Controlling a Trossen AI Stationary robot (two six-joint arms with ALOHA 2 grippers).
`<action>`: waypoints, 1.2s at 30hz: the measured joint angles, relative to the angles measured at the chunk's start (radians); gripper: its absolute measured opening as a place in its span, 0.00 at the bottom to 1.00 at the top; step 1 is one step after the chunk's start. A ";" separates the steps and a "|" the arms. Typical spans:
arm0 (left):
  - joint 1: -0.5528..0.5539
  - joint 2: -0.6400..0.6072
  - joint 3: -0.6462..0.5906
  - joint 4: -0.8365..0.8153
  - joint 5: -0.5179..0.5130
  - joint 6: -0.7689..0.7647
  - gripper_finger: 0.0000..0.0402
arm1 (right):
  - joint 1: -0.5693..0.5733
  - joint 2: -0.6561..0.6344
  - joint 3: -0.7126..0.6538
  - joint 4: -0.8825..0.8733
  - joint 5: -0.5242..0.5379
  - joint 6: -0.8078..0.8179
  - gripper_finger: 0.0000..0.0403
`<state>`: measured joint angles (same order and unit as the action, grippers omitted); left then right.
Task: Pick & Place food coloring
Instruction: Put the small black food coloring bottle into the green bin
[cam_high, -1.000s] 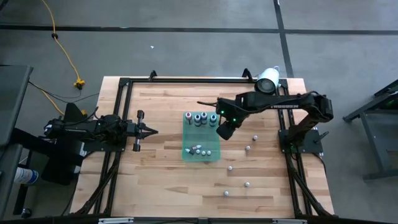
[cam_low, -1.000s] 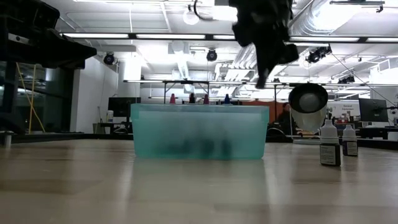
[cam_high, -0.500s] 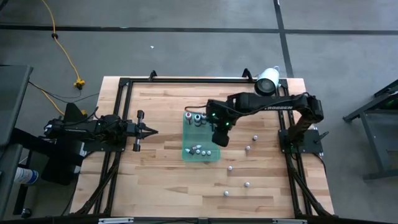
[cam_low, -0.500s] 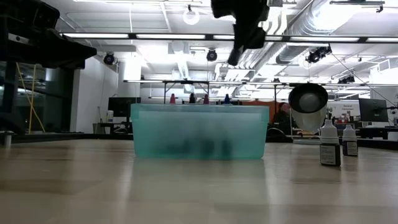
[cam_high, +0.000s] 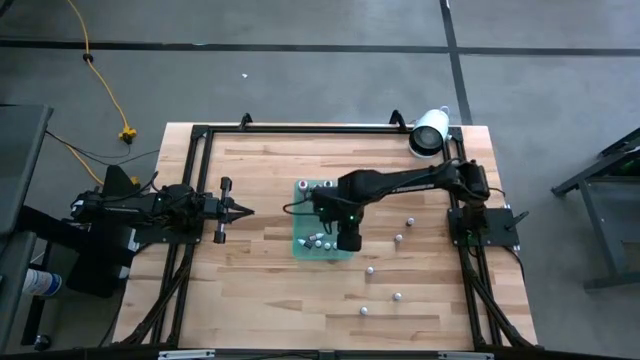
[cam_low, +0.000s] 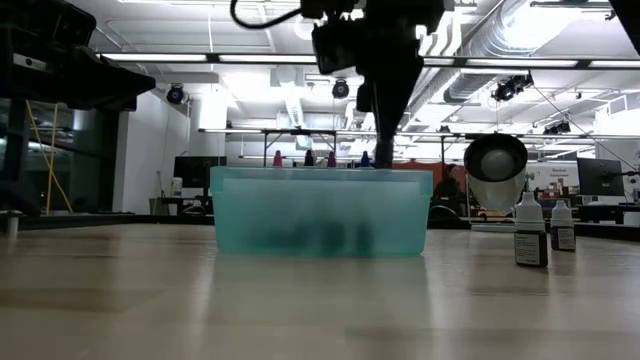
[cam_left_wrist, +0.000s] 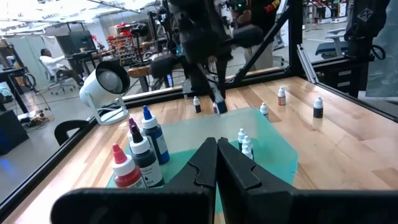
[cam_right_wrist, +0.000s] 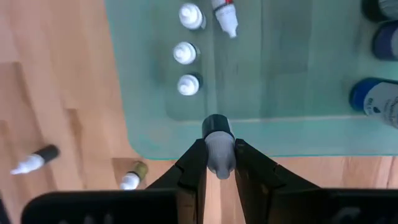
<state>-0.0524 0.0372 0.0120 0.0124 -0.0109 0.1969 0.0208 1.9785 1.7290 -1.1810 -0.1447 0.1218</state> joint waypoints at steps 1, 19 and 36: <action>0.000 0.000 0.000 0.000 0.000 0.000 0.00 | 0.003 0.010 0.000 -0.003 0.011 -0.001 0.15; 0.000 0.000 0.000 0.000 0.000 0.000 0.00 | 0.077 0.102 0.000 0.033 0.145 -0.176 0.15; 0.000 0.000 0.000 0.000 0.000 0.000 0.00 | 0.137 0.105 -0.092 0.133 0.149 -0.212 0.15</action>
<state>-0.0525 0.0371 0.0120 0.0124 -0.0109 0.1967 0.1581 2.0834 1.6371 -1.0477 0.0048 -0.0898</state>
